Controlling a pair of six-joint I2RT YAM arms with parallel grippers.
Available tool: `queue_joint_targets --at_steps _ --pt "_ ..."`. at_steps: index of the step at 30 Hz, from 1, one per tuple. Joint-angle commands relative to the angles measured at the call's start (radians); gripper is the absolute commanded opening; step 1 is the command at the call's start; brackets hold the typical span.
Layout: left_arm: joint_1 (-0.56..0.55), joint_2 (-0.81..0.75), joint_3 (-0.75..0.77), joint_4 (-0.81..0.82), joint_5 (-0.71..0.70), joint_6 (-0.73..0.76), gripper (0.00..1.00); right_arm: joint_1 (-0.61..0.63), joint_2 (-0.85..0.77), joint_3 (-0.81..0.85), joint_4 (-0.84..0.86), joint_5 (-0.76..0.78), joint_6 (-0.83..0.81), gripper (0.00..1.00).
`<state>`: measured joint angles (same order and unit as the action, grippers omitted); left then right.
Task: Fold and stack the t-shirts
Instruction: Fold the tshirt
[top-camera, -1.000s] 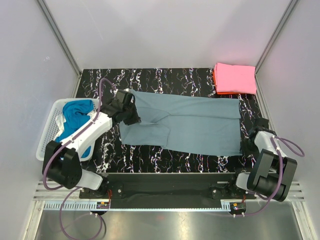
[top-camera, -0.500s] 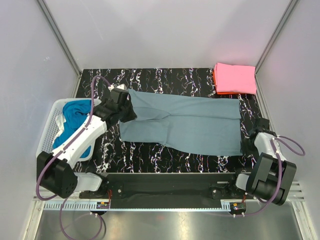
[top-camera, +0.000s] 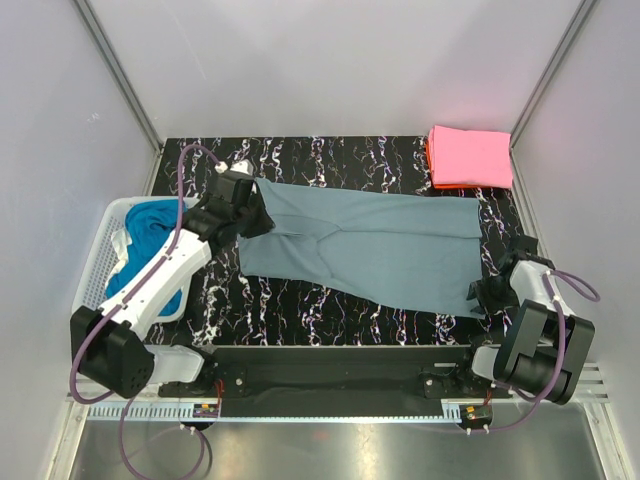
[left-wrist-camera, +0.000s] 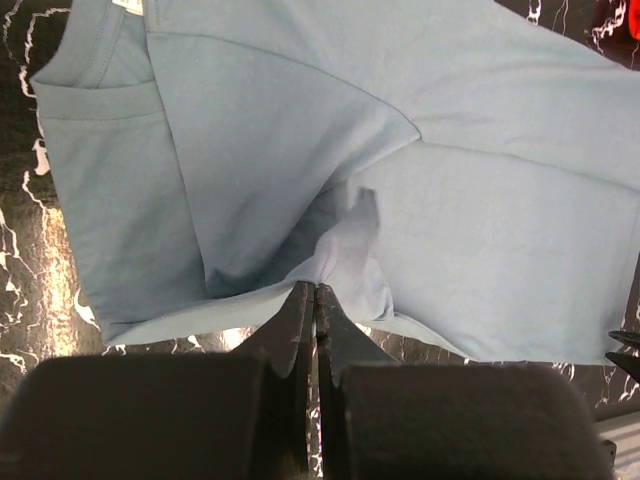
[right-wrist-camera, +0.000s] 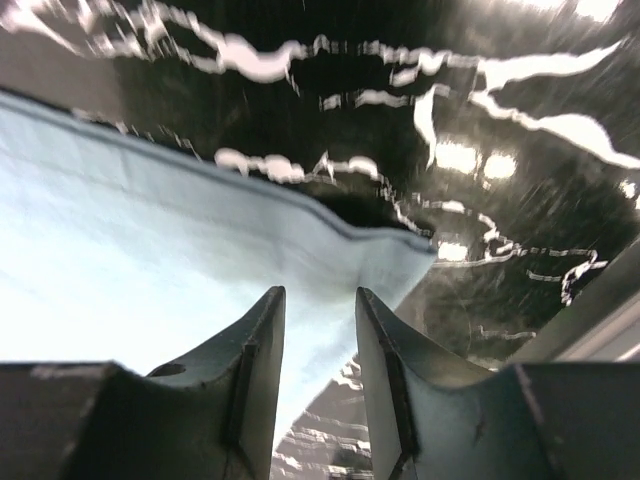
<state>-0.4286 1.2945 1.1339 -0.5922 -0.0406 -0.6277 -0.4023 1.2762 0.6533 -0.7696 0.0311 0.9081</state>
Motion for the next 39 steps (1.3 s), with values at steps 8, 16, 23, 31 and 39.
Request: queue_joint_targets --at_steps 8,16,23,31,39 --pt "0.004 -0.038 -0.04 0.08 0.065 0.043 0.0 -0.003 -0.055 -0.026 -0.071 0.036 0.001 0.41" --pt "0.004 -0.024 -0.023 0.081 0.067 0.051 0.0 -0.003 -0.031 -0.021 -0.079 0.072 0.006 0.4" --pt "0.004 -0.024 -0.031 0.098 0.074 0.04 0.0 -0.003 -0.055 -0.037 -0.079 0.095 0.031 0.4" --pt "0.004 -0.018 -0.01 0.091 0.068 0.039 0.0 -0.003 -0.037 -0.017 -0.037 0.159 0.023 0.31" --pt "0.004 -0.026 -0.013 0.08 0.051 0.023 0.0 -0.003 0.003 -0.038 0.03 0.096 0.031 0.0"
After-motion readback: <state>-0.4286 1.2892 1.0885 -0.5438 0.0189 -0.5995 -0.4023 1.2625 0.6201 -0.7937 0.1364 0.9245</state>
